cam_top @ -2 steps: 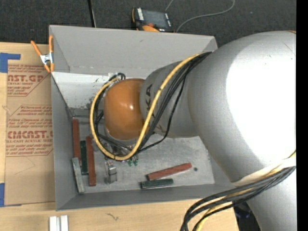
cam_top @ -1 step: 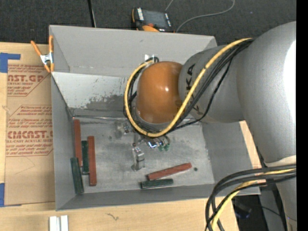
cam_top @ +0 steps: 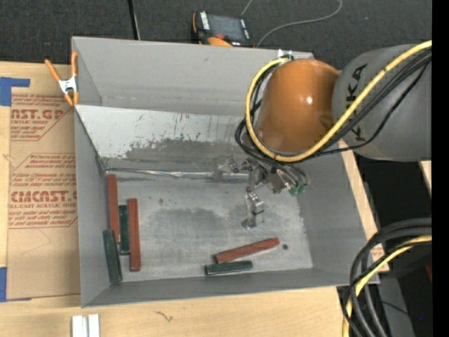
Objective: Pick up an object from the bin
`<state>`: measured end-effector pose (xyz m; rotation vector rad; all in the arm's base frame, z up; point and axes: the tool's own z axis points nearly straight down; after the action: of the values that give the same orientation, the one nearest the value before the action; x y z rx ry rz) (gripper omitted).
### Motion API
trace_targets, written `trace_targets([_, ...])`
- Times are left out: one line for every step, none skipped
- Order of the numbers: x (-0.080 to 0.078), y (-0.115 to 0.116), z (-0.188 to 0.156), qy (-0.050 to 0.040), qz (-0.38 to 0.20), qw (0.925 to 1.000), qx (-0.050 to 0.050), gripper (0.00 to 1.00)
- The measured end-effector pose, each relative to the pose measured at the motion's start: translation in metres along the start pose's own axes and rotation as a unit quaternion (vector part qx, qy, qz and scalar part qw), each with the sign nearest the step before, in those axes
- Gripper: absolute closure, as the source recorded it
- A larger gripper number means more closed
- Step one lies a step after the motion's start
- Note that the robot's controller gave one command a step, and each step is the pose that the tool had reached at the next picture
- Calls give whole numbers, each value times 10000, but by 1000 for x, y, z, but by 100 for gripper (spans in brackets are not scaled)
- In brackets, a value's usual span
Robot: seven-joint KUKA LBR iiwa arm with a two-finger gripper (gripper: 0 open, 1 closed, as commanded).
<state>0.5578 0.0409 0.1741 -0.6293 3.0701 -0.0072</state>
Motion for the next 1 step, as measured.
trace_targets([73, -39, 101, 77, -535, 9985, -49, 0])
